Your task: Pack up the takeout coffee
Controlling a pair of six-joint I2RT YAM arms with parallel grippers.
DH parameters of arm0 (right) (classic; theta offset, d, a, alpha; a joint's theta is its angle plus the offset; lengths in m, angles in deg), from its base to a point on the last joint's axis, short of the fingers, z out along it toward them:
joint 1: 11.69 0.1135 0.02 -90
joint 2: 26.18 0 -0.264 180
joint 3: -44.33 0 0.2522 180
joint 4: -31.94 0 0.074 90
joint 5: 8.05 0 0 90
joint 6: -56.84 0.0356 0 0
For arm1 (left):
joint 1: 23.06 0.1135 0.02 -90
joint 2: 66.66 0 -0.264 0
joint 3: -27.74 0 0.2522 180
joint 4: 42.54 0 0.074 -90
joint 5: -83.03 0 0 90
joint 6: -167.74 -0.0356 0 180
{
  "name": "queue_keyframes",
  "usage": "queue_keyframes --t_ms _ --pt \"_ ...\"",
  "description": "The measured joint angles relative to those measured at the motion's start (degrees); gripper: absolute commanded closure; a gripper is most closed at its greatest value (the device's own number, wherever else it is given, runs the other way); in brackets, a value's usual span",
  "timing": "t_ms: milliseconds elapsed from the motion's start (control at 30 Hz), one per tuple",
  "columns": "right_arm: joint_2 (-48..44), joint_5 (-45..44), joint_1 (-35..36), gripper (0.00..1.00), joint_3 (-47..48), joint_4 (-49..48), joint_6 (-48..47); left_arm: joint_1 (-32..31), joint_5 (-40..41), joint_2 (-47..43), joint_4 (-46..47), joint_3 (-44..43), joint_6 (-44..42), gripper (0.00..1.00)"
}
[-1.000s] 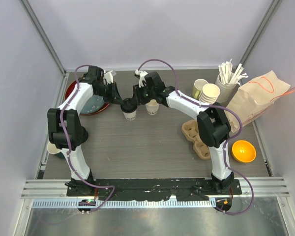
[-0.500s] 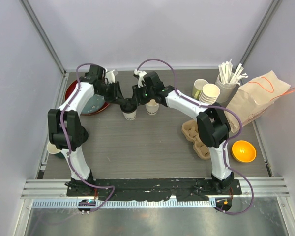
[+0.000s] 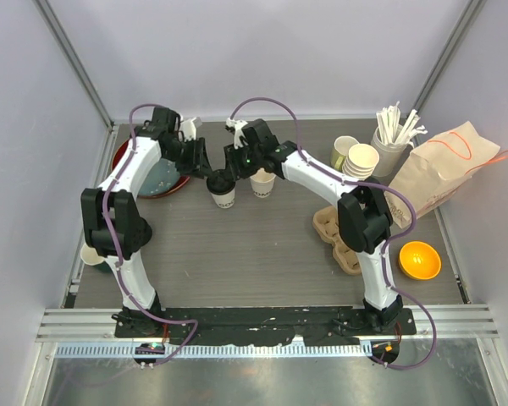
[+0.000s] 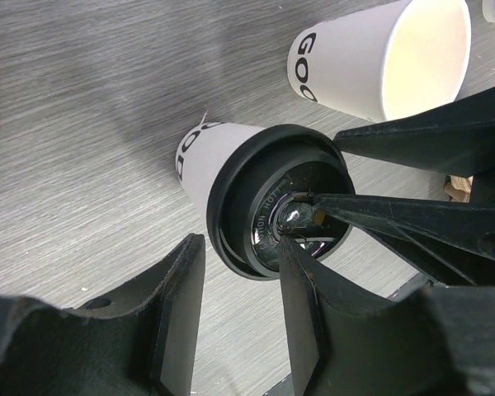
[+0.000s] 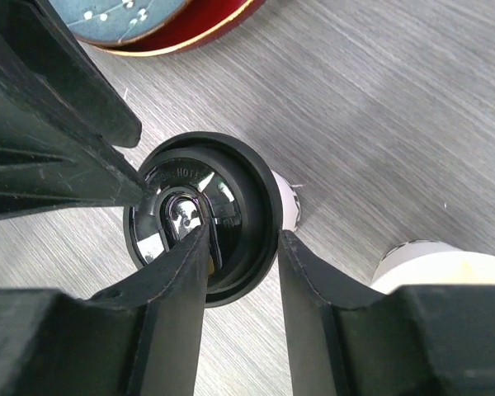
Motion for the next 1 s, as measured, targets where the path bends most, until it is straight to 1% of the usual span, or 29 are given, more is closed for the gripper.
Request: queue_keyframes --t_ms 67,100,333,400,533,567,733,800,833,867,900,1000 --pt "0.66 0.0 0.0 0.52 1.77 0.9 -0.39 0.09 -0.17 0.13 -0.28 -0.33 -0.26 0.55" --pt "0.87 0.0 0.0 0.49 2.47 1.09 -0.55 0.11 -0.26 0.15 -0.39 -0.39 -0.35 0.56" --pt "1.11 0.0 0.0 0.45 4.98 1.53 -1.57 0.11 -0.2 0.2 -0.55 -0.42 -0.72 0.56" --pt "1.29 -0.02 0.0 0.42 4.98 1.9 -1.77 0.11 -0.17 0.22 -0.72 -0.42 -0.81 0.57" --pt "1.6 -0.07 0.0 0.4 4.98 3.17 -2.38 0.15 0.09 0.22 -1.09 -0.42 -0.94 0.64" --pt "1.6 -0.39 0.0 0.39 5.01 3.61 -2.58 0.22 0.2 0.22 -1.09 -0.42 -0.96 0.68" --pt "1.46 -2.12 0.07 0.35 4.98 4.35 -4.44 1.14 1.01 0.22 -0.81 -0.37 -0.79 0.74" --pt "1.16 -2.27 0.09 0.37 4.87 4.39 -5.51 1.31 1.27 0.22 -0.11 0.09 -0.5 0.76" --pt "0.96 -2.32 0.09 0.41 4.87 4.37 -5.99 1.4 1.33 0.22 0.35 0.5 -0.31 0.76" --pt "0.92 -2.27 0.09 0.47 4.87 4.28 -6.51 1.49 1.36 0.31 0.61 0.94 -0.07 0.76" --pt "0.85 -2.01 -0.11 0.5 4.92 4.24 -6.71 1.53 1.33 0.48 0.72 1.22 0.42 0.76" --pt "1.33 -0.7 -0.74 0.53 5.92 4.76 -6.8 1.51 1.22 1.51 1.29 1.36 1.22 0.76"
